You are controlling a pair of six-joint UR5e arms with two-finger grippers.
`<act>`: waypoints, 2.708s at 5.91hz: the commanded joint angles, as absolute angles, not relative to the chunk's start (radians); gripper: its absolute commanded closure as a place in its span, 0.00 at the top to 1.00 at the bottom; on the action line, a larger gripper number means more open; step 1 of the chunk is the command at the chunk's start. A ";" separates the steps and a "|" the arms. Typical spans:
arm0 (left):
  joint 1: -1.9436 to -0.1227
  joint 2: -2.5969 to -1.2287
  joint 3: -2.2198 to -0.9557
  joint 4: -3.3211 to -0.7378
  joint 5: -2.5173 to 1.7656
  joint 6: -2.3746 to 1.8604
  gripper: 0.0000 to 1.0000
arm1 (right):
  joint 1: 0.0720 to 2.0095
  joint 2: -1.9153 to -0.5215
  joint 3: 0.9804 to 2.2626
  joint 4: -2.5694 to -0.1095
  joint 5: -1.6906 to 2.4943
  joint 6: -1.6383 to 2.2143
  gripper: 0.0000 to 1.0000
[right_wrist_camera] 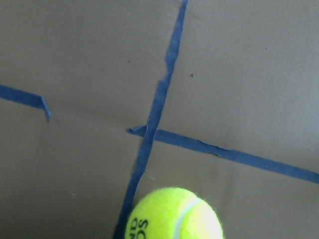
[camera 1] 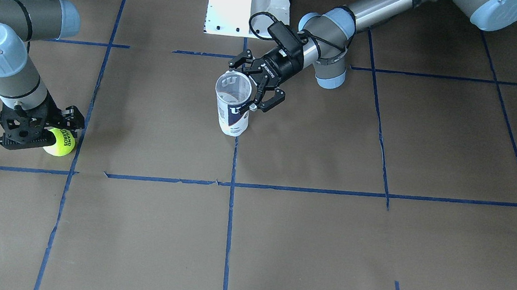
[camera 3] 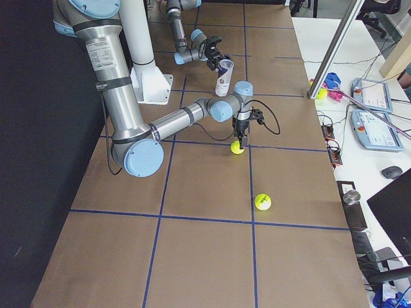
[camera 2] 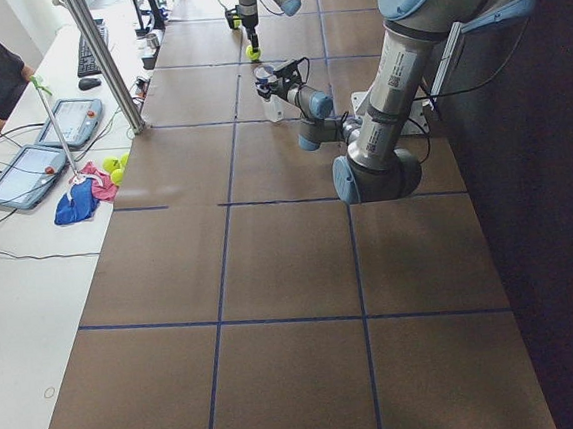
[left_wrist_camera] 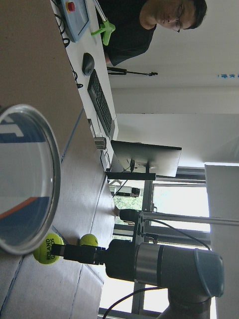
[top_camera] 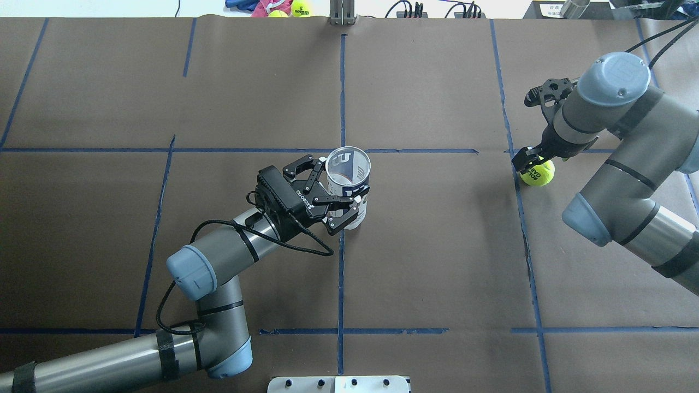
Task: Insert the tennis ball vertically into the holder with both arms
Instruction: 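Grasp the nearer tennis ball with the right gripper while left holds the can, then carry the ball over the can's open top with the right gripper and release it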
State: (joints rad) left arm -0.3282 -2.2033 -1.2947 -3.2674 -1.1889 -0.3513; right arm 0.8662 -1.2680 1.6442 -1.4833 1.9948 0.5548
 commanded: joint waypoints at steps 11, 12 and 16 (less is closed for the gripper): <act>-0.324 -2.195 -1.293 -3.274 -1.189 -0.353 0.87 | 0.873 -0.967 1.893 -1.433 2.303 1.319 0.01; -0.322 -2.195 -1.295 -3.274 -1.189 -0.353 0.87 | 0.824 -0.924 1.896 -1.433 2.252 1.386 0.02; -0.316 -2.195 -1.295 -3.274 -1.189 -0.353 0.88 | 0.657 -0.825 1.835 -1.434 1.982 1.483 0.05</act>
State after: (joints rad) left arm -0.3186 -2.1951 -1.2946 -3.2735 -1.1888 -0.3528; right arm 0.6715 -0.8327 1.8470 -1.4345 2.0060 1.4778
